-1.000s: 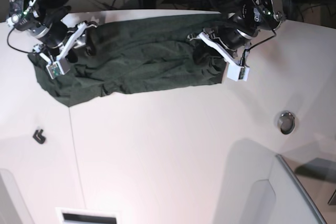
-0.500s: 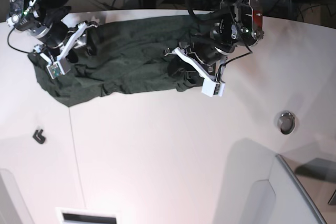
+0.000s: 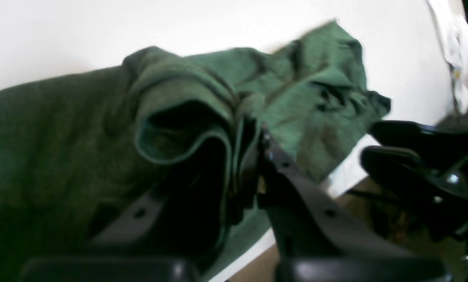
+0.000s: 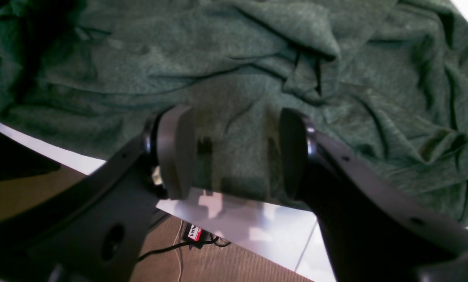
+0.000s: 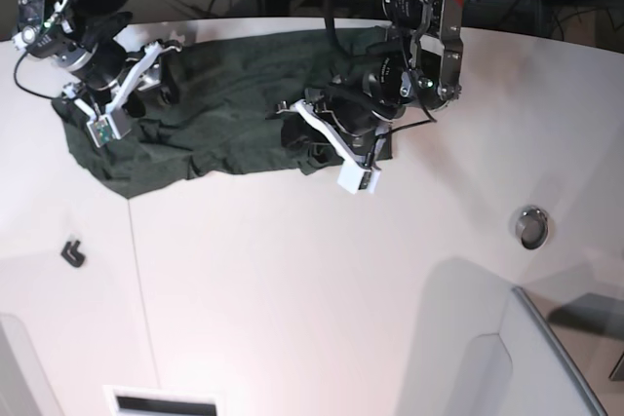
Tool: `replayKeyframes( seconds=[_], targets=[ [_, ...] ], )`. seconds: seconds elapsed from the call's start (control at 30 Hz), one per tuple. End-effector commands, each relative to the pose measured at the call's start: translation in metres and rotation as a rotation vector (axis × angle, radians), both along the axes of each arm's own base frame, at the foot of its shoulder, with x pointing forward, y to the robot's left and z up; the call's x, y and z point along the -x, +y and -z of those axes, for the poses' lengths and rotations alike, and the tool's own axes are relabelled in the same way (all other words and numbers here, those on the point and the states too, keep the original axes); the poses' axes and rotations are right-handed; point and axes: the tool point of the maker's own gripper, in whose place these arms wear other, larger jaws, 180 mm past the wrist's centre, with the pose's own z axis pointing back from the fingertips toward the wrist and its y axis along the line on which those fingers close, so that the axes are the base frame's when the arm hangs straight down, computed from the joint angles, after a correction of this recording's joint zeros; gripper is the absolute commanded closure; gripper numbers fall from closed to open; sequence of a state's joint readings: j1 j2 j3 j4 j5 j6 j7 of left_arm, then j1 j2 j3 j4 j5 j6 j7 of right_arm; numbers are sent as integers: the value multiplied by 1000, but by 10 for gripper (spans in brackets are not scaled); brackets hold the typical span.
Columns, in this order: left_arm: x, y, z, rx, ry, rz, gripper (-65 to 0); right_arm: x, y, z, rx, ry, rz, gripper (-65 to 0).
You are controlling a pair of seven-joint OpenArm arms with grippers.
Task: Layout the t-shirt on the table in an organized manner, then fold the t-shirt properly
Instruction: 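Fold the strip end with the left gripper toward the right gripper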
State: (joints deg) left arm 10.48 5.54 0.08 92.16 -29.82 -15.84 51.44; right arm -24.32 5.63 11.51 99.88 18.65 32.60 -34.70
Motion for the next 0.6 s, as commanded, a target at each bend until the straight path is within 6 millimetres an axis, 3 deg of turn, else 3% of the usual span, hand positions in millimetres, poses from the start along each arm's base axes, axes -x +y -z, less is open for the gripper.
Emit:
replayKeyframes(
  seconds=[0.0,0.57],
  targets=[
    [-10,-3,-12,23,-45,-10,0,-8,-1,-9,-9,-41,-1,-318],
    [-16,-7,-12,32,-40,-5,0,-12,-1,-11,-9,-50,-1,-318]
  ],
)
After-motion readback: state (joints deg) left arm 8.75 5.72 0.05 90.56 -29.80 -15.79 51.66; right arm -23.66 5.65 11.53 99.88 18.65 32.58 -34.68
